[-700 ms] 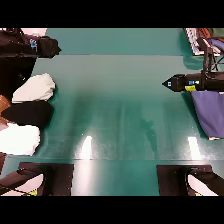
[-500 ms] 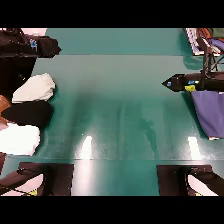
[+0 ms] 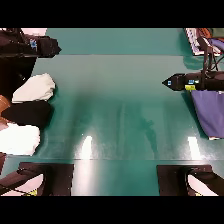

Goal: Fold the shirts.

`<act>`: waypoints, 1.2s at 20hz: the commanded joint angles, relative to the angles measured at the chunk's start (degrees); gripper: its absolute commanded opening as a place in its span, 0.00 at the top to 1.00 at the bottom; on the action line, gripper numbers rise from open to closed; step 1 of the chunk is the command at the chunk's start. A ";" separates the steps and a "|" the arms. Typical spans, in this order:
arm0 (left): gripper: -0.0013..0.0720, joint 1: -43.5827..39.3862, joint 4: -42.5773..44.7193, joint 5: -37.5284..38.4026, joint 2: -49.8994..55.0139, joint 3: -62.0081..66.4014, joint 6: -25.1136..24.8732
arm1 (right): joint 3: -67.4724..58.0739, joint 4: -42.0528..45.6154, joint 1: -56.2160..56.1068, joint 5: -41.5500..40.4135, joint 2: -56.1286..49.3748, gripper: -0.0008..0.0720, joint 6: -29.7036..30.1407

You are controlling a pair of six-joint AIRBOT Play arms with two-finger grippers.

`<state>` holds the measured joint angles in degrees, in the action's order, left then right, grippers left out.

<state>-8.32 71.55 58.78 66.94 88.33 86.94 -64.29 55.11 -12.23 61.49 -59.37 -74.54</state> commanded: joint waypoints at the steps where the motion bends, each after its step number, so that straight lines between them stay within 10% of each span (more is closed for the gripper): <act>1: 0.91 -0.02 4.76 -4.09 0.09 -0.02 -2.51 | -0.02 0.00 -0.07 -0.09 -0.02 0.97 0.00; 3: 0.29 0.37 18.73 -5.25 1.20 -0.02 3.13 | -0.02 -0.04 -0.07 -0.17 -0.04 0.97 -0.02; 17: 0.28 17.77 25.51 -8.35 26.38 -9.33 9.07 | -0.02 -0.11 -0.07 -0.50 -0.04 0.97 -0.04; 18: 0.33 17.77 25.51 -7.89 26.29 -8.79 9.07 | -0.02 -0.11 -0.09 -0.59 -0.04 0.97 -0.04; 20: 0.90 17.77 25.75 -5.16 25.66 -6.32 9.03 | -0.02 -0.11 -0.07 -1.27 -0.02 0.97 -0.04; 24: 0.95 17.77 25.27 -1.81 17.79 1.11 8.63 | -2.58 0.02 -0.07 -1.57 0.00 0.97 -0.04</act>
<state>9.37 97.14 54.63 88.99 85.06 95.88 -65.17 55.05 -12.27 60.14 -59.42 -74.59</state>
